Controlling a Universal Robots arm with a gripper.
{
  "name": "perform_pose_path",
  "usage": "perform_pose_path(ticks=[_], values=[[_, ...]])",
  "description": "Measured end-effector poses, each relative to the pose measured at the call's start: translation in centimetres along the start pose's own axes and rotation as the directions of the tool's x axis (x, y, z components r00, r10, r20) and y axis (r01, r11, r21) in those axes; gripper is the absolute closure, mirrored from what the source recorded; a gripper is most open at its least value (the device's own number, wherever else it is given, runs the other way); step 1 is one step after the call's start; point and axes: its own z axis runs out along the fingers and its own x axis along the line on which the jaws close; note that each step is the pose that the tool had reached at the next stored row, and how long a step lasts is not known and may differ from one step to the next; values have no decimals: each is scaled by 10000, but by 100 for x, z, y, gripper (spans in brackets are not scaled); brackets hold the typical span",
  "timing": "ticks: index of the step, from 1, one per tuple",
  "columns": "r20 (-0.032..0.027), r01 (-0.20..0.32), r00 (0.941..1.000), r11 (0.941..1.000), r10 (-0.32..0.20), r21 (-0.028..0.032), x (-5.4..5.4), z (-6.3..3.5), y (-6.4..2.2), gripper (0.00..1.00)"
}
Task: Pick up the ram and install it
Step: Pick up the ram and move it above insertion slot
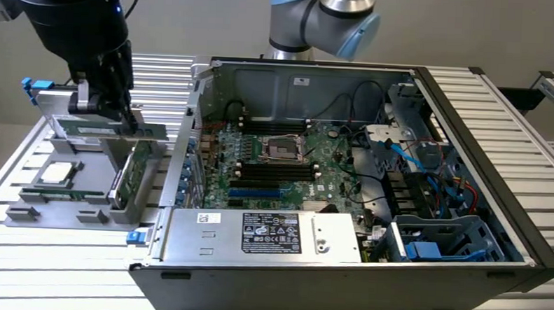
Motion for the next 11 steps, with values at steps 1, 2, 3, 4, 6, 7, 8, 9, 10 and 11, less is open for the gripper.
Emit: perform_pose_path(ticks=[1, 2, 3, 4, 6, 7, 8, 9, 10, 11], values=[[45, 2, 10000, 10000, -2, -1, 0, -25, -47, 87], [94, 6, 10000, 10000, -6, 1, 0, -46, -94, 87], [142, 8, 9999, 10000, -8, 1, 0, -59, -137, 87], [189, 10, 9998, 10000, -10, 1, 0, -69, -181, 87], [286, 16, 9996, 10000, -16, 4, 1, -82, -273, 87], [403, 22, 9992, 10000, -22, 6, 3, -96, -388, 87], [559, 32, 9984, 10000, -33, 10, 6, -109, -559, 87], [594, 35, 9982, 10000, -35, 11, 7, -112, -601, 87], [633, 38, 9980, 10000, -38, 11, 8, -115, -647, 87], [718, 46, 9974, 10000, -47, 13, 10, -119, -764, 87]])
